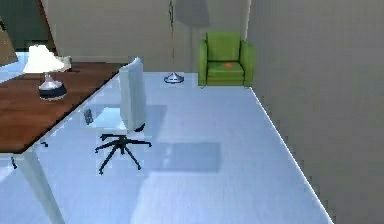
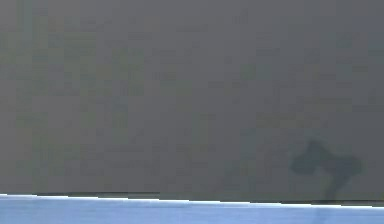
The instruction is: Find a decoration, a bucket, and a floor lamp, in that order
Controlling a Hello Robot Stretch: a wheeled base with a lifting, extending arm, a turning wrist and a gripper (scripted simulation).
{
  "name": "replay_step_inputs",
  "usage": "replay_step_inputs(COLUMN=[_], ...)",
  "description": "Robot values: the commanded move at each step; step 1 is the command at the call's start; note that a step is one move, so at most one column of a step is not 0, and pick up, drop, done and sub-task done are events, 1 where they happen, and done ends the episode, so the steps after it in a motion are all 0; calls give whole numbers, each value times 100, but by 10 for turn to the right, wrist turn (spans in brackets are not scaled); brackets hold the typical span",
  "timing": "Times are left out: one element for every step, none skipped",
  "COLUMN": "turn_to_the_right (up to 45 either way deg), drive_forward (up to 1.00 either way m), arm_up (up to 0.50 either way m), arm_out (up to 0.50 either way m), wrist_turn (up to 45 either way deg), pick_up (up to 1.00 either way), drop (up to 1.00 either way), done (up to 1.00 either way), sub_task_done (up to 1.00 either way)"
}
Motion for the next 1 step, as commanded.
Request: replay_step_inputs(turn_to_the_right=[0], drive_forward=[100], arm_up=[0], arm_out=[0], wrist_turn=[0], pick_up=[0], drop=[0], done=[0], sub_task_done=[0])
